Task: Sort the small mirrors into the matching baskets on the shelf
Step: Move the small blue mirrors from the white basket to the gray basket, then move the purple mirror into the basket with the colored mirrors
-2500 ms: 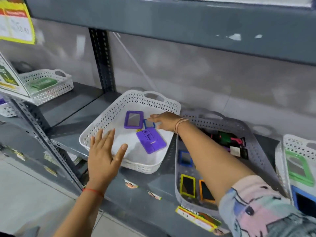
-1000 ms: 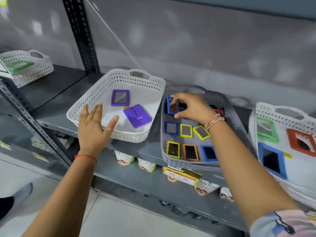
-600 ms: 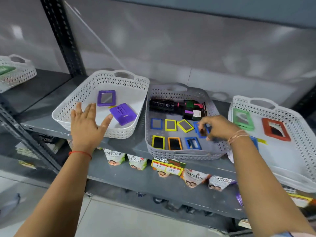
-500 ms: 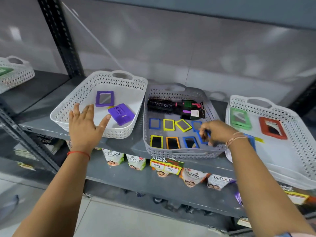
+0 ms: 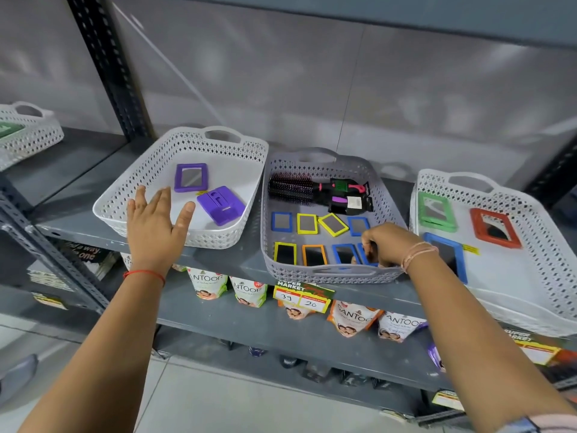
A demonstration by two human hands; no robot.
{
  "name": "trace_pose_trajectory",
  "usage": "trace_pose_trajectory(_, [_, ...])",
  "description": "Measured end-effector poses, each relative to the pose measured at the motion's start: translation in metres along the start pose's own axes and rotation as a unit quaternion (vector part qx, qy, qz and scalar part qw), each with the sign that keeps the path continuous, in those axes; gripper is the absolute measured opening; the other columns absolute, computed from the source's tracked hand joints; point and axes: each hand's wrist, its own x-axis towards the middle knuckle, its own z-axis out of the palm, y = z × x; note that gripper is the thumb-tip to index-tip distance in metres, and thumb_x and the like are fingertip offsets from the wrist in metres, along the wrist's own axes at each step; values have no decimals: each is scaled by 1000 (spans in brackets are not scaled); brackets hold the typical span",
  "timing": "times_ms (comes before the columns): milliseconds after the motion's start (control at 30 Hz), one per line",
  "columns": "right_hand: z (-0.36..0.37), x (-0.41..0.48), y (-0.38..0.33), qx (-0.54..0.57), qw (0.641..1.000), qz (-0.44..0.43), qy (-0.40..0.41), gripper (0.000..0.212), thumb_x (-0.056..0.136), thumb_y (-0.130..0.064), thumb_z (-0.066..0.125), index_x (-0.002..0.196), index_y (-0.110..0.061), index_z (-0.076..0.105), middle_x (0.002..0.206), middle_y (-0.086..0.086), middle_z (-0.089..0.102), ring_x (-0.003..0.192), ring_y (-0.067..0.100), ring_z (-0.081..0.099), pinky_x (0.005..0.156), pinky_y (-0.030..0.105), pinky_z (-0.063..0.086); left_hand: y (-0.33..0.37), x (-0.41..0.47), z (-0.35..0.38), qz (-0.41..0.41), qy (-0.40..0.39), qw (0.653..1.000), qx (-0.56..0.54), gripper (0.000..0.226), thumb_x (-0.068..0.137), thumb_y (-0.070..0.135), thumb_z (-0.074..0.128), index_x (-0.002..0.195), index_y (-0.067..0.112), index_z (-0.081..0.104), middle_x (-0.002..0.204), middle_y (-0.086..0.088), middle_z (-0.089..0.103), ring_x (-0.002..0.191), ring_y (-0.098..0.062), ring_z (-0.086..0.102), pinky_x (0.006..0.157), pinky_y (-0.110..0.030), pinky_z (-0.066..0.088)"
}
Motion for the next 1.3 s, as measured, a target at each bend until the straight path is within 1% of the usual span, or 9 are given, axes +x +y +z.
trace_pose_trajectory(233, [1,3,0,-26,1000,-1,-6,32,71,18,46,87,-3,63,90,14,69,74,23,59,64,27,45,0,1,2,-1,2,1000,8,84,85,61,17,133,-4,40,136,-26,44,137,-37,16,111,-48,7])
trace_pose_trajectory(333, [-4,2,-1,-22,1000,5,-21,31,72,17,43,82,-11,55,81,12,62,73,25,57,54,22,39,0,0,3,-2,2,1000,7,84,85,61,18,133,-4,40,136,-26,44,137,-37,16,111,-48,7])
trace_pose_trajectory(433, [-19,-2,-15,-68,997,0,-22,32,77,15,47,94,-11,52,100,20,59,66,25,52,50,22,35,0,1,1,-1,0,1000,6,84,85,61,18,133,-4,40,136,-26,44,137,-37,16,111,-49,8])
trace_pose_trajectory(567, [-46,8,-53,-101,988,-78,83,37,80,5,59,113,-12,57,111,14,59,88,30,59,72,35,51,0,1,-1,1,4,1000,-5,87,85,64,17,133,-4,40,136,-26,43,137,-37,17,112,-48,8])
trace_pose_trajectory(633, [-58,21,-78,-65,982,-150,99,46,80,-7,66,124,-16,54,134,11,54,116,28,55,97,37,46,0,0,-1,6,8,1000,-7,93,84,70,13,133,-4,40,137,-26,42,137,-36,17,112,-46,7])
trace_pose_trajectory(733, [-65,48,-127,-4,960,-277,36,61,80,-14,67,136,-20,42,152,-3,30,138,16,32,115,28,23,-4,-1,0,-2,18,1000,-5,95,84,72,8,135,-3,38,141,-23,37,139,-33,13,112,-43,4])
trace_pose_trajectory(867, [-54,93,-190,0,930,-365,-39,75,75,-11,72,140,-12,34,155,2,23,142,13,22,105,9,12,-9,0,1,-15,27,1000,-8,90,85,69,14,135,-2,39,142,-22,37,139,-33,12,111,-43,4])
trace_pose_trajectory(1067, [-14,162,-253,-223,899,-353,-129,107,63,-23,82,146,-15,14,158,3,11,145,20,14,120,34,17,-8,0,7,-20,53,998,-18,88,87,68,15,132,-1,44,138,-20,43,137,-29,15,111,-43,7])
trace_pose_trajectory(1300, [1,185,-261,-248,899,-327,-152,114,60,-28,84,147,-20,10,157,2,18,141,24,26,115,37,28,-10,1,8,-15,51,998,-20,84,88,67,14,134,3,42,140,-16,42,138,-24,13,111,-31,-1])
